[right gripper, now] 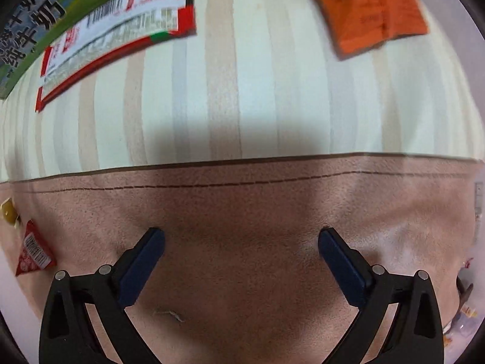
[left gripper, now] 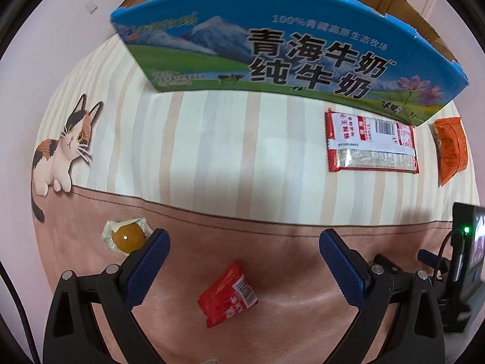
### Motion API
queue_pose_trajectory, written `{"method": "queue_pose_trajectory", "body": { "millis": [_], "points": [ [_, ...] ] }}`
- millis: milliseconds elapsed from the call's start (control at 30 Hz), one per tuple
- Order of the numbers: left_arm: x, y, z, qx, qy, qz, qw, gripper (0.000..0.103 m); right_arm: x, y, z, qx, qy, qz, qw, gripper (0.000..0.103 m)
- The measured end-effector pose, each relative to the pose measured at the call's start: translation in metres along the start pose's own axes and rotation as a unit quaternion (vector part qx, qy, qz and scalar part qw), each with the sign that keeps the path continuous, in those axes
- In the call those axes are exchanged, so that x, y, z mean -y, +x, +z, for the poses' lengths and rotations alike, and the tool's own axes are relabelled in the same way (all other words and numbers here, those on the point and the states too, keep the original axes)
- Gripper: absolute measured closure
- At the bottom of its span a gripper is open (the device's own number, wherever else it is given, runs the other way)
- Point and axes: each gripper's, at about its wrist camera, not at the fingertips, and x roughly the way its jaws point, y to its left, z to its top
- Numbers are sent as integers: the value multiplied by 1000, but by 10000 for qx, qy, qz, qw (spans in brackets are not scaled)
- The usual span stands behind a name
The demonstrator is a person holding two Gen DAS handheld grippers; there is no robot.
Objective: Organize snacks
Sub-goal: 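Withdraw both tools from the box toward the remaining snacks, then grasp the red packet with left tool while right tool grasps orange packet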
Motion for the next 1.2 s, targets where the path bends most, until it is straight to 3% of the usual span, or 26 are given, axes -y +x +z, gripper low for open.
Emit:
{"method": "queue_pose_trajectory", "body": {
  "millis": [67,100,133,200,267,333,467,500,533,600,733,900,1033,1200],
  "points": [
    [5,-5,2,34,1,23,10000,2,8,-14,9,-195,-115,329,9992,6],
    [6,-7,2,57,-18,36,10000,2,15,-30,13,36,-95,572,9983,14],
    [6,-9,2,62,-55,41,10000,2,22,-47,16,291,-80,669,9973,14],
    [5,-10,5,43,-213,-8,9998,2,44,-94,30,1089,-10,615,9922,13],
    [7,-11,5,-1,-339,-43,9994,2,66,-122,48,1612,115,493,9856,12],
    [8,-12,7,-38,-388,-60,9992,2,79,-130,69,1776,98,317,9835,12],
    [17,-7,10,-80,-344,7,9994,2,94,-107,110,1374,43,279,9901,13],
    [19,-7,9,-72,-333,35,9994,2,94,-99,117,1243,-4,309,9918,16],
    [19,-7,8,-75,-326,51,9994,2,94,-92,119,1162,-11,334,9927,27],
    [18,-10,7,-82,-365,27,9993,2,95,-82,120,1028,-115,324,9941,41],
    [0,-18,1,-111,-499,-44,9987,2,91,-80,112,881,-50,571,9945,47],
    [-37,-29,-21,-369,-422,-431,9975,2,67,-91,55,616,-188,1065,9922,47],
    [-54,-26,-44,-621,-65,-356,9974,2,35,-78,11,259,-339,1529,9873,47],
    [-70,-8,-61,-897,-328,-599,9936,2,-3,-62,-28,52,-280,1656,9858,47]
  ]
}}
